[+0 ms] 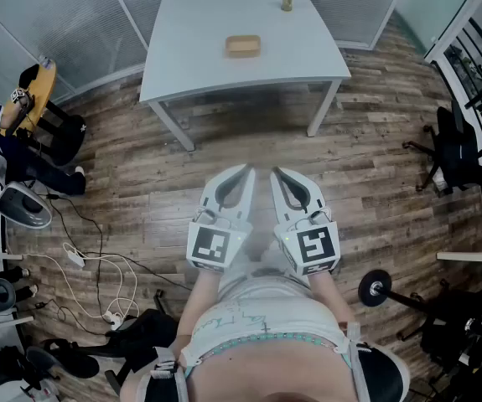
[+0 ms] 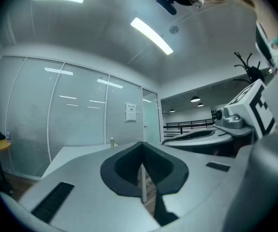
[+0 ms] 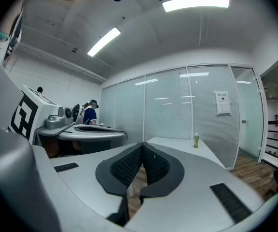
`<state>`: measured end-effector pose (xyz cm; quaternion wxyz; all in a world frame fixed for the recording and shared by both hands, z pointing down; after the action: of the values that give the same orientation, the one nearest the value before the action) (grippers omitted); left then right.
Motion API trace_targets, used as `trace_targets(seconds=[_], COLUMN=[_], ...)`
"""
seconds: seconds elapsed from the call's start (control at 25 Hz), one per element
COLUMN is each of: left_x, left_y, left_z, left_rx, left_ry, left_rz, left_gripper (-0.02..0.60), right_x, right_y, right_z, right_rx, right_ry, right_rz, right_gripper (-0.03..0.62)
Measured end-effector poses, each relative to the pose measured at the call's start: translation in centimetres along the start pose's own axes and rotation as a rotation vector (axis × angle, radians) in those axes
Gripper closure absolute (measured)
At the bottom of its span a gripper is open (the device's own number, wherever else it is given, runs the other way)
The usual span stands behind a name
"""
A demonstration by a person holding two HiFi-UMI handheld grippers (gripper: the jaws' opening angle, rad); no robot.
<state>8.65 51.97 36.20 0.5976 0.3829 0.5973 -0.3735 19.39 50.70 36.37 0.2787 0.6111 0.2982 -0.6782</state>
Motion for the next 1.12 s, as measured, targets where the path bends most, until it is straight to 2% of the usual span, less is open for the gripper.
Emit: trace_targets(seconds=[0.48,0.68,0.84,1.12], left_x=[-0.4,-0.8,-1.2,-1.8], left_y=[1.7,2.5,2.9,2.7], left_z=[0.1,0.3,0.5,2.5], left_rx=[-0.008,0.02,0.049,0.045], left_ry=[-0.012,0.0,0.025,0.013], left_rz=[-0.016,-0.055,-0.089,-0.115], left_gripper=[0.581,0.581,0.581,0.582], right_x=[-0.6,-1.3,-1.6,-2.1], right_y=[0.6,2.2,2.8,4.0], right_z=[-1.0,-1.6,-1.7,-0.6], right_rx=[0.034,0.067,0.081,0.108], right_ry=[0.002,-0.017,-0.014,-0.022], right_rz=[0.041,0.088,0.067,0.069], right_gripper=[0.594,0.594,0.594,0.594])
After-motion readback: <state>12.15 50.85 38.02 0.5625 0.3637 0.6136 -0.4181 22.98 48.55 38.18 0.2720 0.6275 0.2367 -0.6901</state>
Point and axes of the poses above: the fingertips, and each gripper's own axes: z forward along the fingers, y to its right, x out of its top, the point moved 6 cm from there along -z, backward along the fingers, and after that the axes turned 2 degrees about y, right-handed, at the moved point
